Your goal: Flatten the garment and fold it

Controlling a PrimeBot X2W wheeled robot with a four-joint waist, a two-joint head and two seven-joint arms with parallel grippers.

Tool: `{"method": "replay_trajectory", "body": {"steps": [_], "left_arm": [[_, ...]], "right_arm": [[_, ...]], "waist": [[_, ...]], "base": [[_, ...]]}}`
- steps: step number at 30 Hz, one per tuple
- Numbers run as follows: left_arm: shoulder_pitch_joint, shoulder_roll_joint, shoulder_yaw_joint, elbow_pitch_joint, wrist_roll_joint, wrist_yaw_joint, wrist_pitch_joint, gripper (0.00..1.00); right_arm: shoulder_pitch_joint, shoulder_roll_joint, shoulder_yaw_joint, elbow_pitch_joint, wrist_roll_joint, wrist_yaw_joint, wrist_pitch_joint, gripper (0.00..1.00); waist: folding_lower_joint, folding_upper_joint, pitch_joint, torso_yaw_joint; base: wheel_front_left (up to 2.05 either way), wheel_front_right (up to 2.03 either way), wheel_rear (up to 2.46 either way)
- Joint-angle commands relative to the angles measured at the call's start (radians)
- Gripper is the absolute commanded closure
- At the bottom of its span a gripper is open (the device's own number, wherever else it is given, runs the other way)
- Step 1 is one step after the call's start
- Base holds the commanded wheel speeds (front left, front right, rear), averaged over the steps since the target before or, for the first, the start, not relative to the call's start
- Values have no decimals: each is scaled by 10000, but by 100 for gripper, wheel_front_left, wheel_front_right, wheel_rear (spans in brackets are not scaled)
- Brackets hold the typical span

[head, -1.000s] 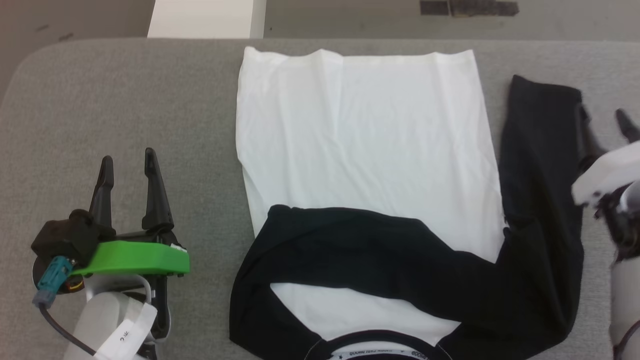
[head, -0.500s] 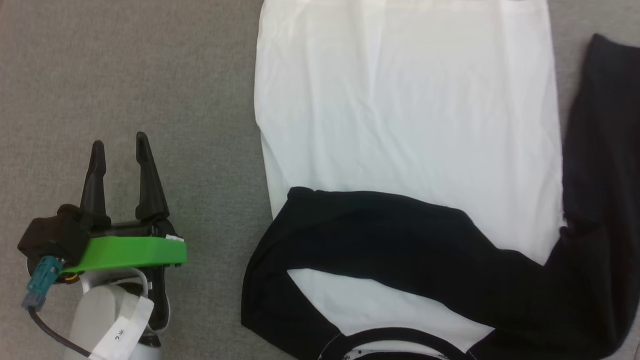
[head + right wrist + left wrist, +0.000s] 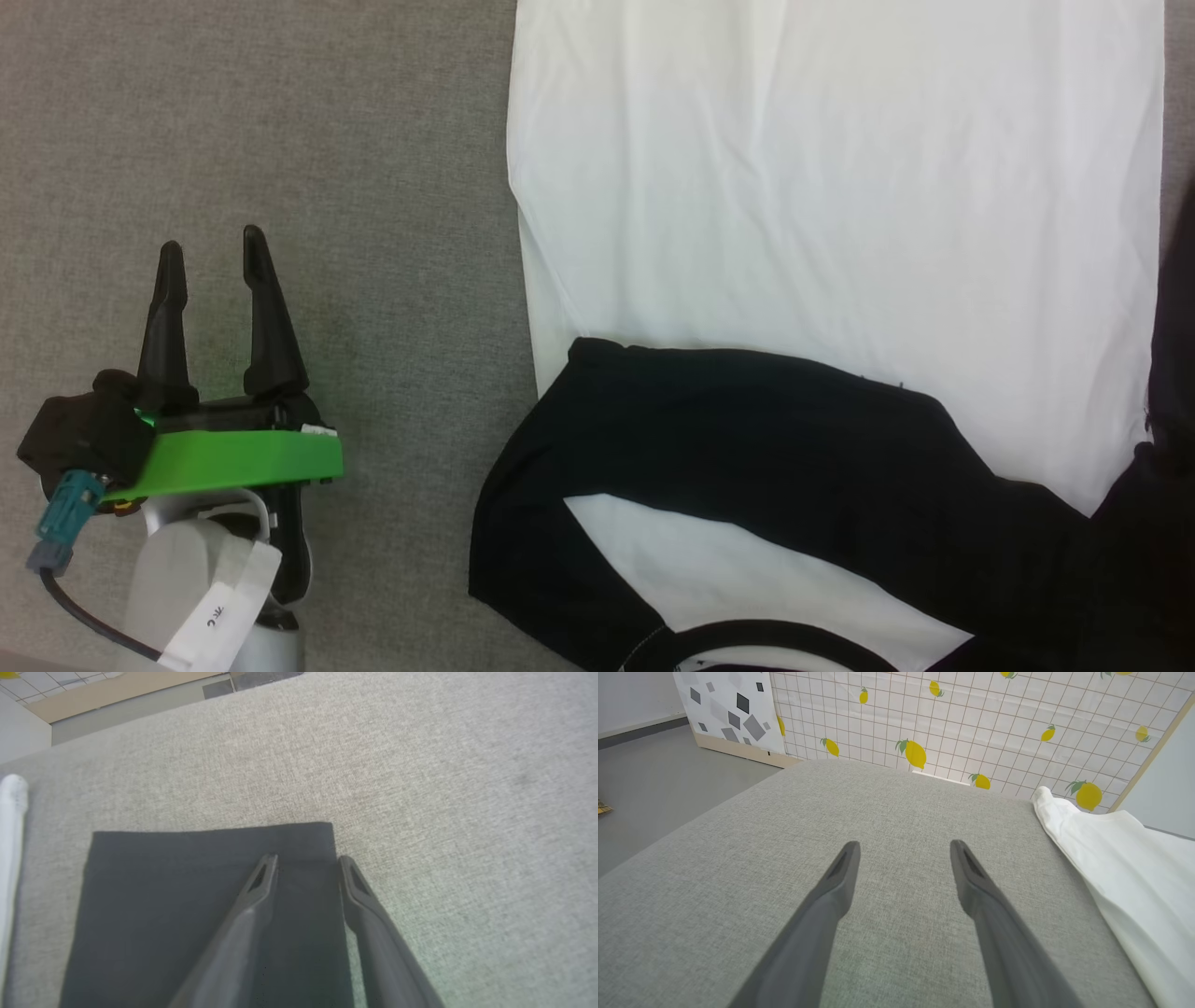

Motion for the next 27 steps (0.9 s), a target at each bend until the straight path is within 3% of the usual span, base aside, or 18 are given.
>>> {"method": "replay_trajectory", "body": {"steps": [1, 14, 19, 27], "left_arm": [[-159, -57, 80, -11, 68, -50, -45, 0], [275, -125, 146, 635, 320, -239, -45, 0], [622, -134, 94, 965, 310, -276, -45, 0], [1422, -123, 102, 1454, 278, -293, -45, 0]], "right_arm": [[278, 224, 7, 225, -102, -15, 339, 100], [2099, 235, 653, -2001, 772, -15, -732, 100], [3581, 315, 1451, -3991, 1249, -15, -543, 100], [6144, 826, 3468, -8244, 1711, -15, 808, 100]], "waist": [[-1, 74, -9, 4], [-1, 74, -1670, -427], [-1, 74, -2749, -653], [-1, 74, -4106, -1016]], "base": [[0, 0, 0], [0, 0, 0], [0, 0, 0], [0, 0, 0]]}}
